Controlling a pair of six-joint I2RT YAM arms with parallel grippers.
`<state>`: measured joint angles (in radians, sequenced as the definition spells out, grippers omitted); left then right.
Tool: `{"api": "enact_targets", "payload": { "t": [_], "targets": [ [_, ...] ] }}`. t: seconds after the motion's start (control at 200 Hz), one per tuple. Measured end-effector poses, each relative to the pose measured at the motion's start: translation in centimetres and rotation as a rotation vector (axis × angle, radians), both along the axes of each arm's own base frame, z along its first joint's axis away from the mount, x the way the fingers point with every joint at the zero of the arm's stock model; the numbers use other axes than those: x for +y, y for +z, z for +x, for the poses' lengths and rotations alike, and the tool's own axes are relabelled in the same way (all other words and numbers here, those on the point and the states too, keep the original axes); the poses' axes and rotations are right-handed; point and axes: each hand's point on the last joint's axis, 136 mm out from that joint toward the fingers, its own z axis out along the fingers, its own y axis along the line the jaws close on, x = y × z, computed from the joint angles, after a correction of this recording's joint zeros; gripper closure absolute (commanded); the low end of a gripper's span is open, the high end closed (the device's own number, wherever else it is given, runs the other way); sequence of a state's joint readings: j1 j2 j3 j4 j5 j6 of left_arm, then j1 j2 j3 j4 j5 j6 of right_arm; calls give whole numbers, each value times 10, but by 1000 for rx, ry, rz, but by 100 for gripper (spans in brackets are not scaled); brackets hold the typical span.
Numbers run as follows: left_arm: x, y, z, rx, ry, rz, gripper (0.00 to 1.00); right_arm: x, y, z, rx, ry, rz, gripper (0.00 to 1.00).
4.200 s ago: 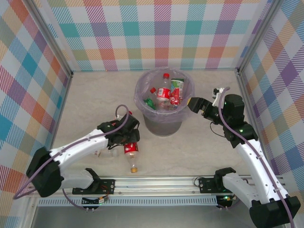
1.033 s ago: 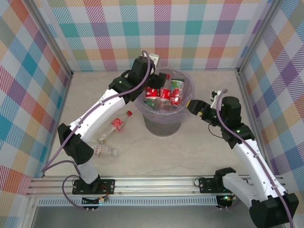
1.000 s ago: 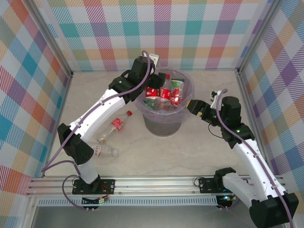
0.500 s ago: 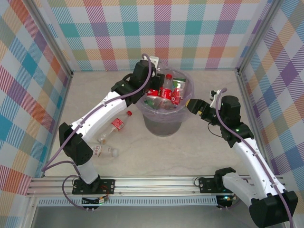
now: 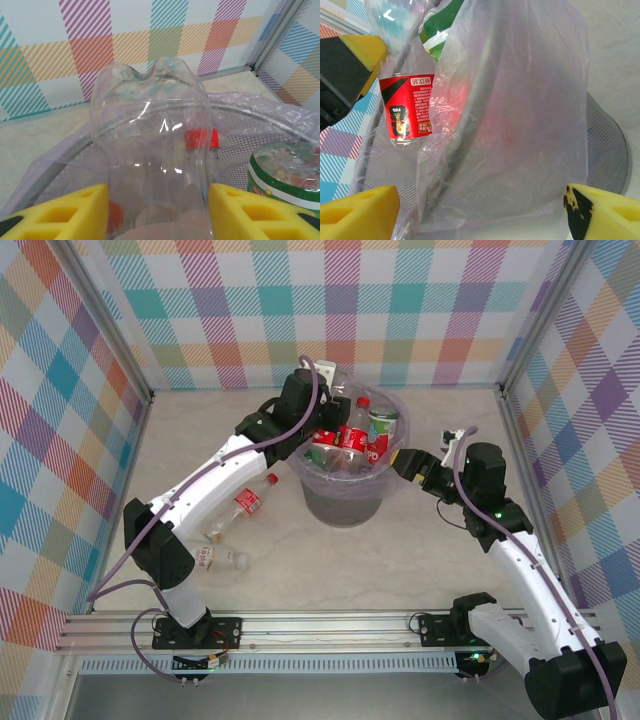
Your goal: Put the plastic bottles in the bin
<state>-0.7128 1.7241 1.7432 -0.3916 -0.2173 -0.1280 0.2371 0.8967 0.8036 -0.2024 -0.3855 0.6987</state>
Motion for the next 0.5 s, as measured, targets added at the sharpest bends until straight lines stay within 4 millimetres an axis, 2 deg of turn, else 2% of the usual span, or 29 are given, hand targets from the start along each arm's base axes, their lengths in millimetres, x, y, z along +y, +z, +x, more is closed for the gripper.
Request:
{"api": "enact_targets", "payload": {
  "t": [0.11, 0.265, 0.34, 0.5],
  "targets": [
    [0, 1, -2, 6, -3, -7, 46, 0, 2, -1, -6, 2, 2, 14],
    [4, -1, -9, 26, 2, 14, 27, -1, 6, -4, -22, 2, 4, 14],
    [5, -3, -13, 31, 3, 35, 22, -1, 8, -5, -28, 2, 4, 14],
    [9, -9, -17, 47, 5, 79, 19, -1, 8, -5, -27, 2, 4, 13]
  ]
}}
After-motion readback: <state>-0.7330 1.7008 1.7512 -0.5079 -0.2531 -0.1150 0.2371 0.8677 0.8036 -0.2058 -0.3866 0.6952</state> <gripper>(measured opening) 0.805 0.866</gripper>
